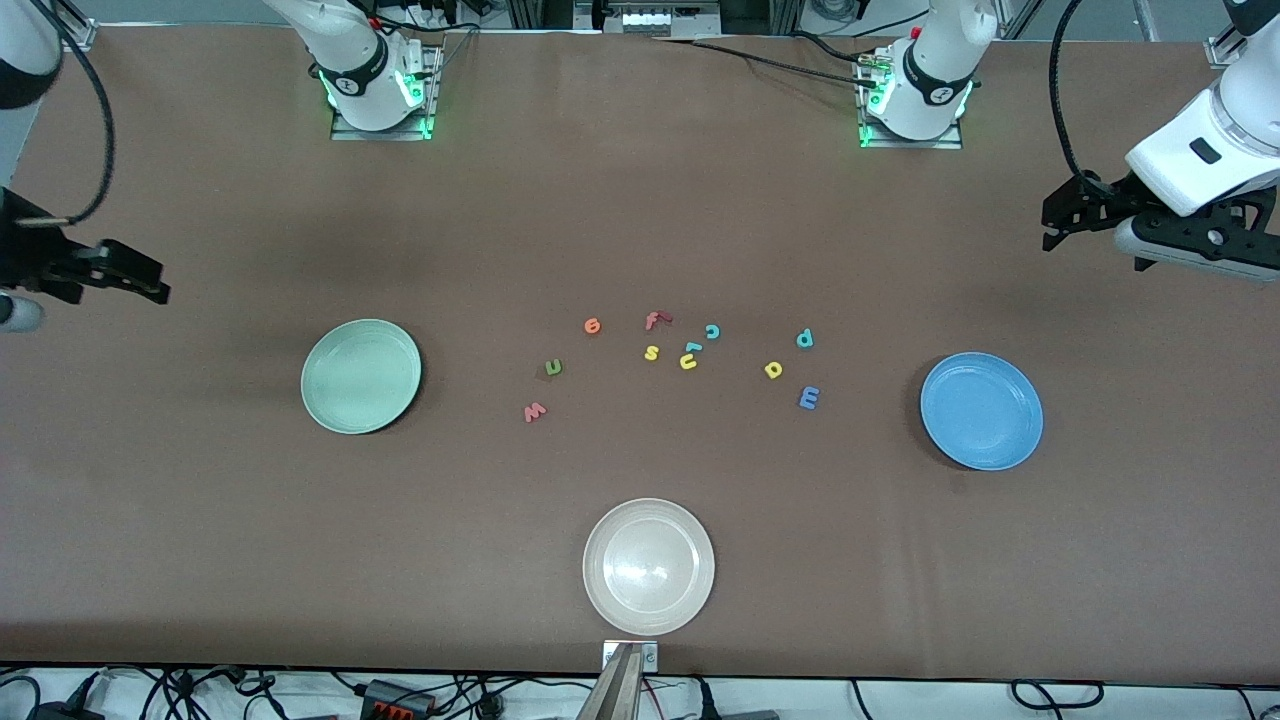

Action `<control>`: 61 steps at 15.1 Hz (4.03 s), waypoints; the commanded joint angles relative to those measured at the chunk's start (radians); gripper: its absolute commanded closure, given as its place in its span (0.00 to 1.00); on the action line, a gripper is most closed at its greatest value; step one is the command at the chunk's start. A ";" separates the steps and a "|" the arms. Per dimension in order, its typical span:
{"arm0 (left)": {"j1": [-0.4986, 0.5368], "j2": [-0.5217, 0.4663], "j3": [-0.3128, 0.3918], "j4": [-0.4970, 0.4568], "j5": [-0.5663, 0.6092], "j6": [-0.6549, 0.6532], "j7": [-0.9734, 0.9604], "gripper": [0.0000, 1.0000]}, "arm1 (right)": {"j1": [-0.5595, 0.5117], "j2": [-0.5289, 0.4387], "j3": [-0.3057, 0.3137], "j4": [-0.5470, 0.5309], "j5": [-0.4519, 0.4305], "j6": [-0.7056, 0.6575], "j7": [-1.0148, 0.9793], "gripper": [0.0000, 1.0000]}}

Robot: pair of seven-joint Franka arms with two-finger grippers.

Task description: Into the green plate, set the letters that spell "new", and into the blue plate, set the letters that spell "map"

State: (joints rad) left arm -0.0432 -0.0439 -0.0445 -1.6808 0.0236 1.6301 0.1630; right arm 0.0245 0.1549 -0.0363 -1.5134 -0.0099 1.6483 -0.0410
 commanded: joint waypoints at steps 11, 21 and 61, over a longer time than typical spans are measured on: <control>-0.092 0.332 -0.069 0.217 -0.033 -0.081 0.003 0.00 | 0.279 0.276 0.003 0.012 0.027 0.172 0.062 0.00; -0.133 0.614 -0.069 0.259 -0.059 0.201 -0.066 0.00 | 0.410 0.486 0.001 0.024 0.036 0.369 0.623 0.00; -0.108 0.515 -0.035 -0.155 0.081 0.585 -0.173 0.97 | 0.522 0.704 0.003 0.075 0.030 0.588 1.351 0.60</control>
State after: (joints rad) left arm -0.2155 0.5046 -0.0757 -1.8153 0.0834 2.2461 -0.0970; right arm 0.5462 0.8449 -0.0302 -1.4470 0.0180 2.2375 1.3172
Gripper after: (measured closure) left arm 0.731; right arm 0.533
